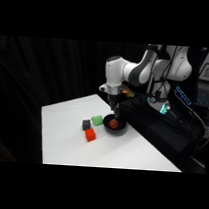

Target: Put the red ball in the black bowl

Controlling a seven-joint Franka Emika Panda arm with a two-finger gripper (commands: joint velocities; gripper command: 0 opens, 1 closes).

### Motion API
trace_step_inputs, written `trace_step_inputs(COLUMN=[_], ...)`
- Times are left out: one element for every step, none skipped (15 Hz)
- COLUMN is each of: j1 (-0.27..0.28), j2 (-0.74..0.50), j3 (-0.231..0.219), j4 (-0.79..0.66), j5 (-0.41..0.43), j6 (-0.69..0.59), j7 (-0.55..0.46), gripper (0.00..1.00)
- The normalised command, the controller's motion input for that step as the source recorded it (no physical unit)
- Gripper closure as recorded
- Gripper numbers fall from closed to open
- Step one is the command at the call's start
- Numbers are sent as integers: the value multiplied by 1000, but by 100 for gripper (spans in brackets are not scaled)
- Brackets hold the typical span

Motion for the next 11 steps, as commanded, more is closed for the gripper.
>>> trace_step_inputs(j1=[-43,-52,-61,-66,-73,-75,-69,-67,-67,-64,-60], j2=[-473,-446,-432,-406,-365,-315,-278,-243,-205,-169,-145], j3=[-35,-28,-25,-29,-29,-28,-30,-30,-30,-30,-34], j4=[45,64,88,115,142,163,168,182,194,193,190], j5=[-71,-83,-81,-56,-66,-65,-52,-57,-67,-76,-67], j6=[-510,-502,-496,-483,-467,-442,-398,-366,-348,-324,-314], j7=[-40,-50,-60,-92,-91,-92,-128,-126,-122,-131,-140], gripper=[0,0,0,0,0,0,0,0,0,0,0])
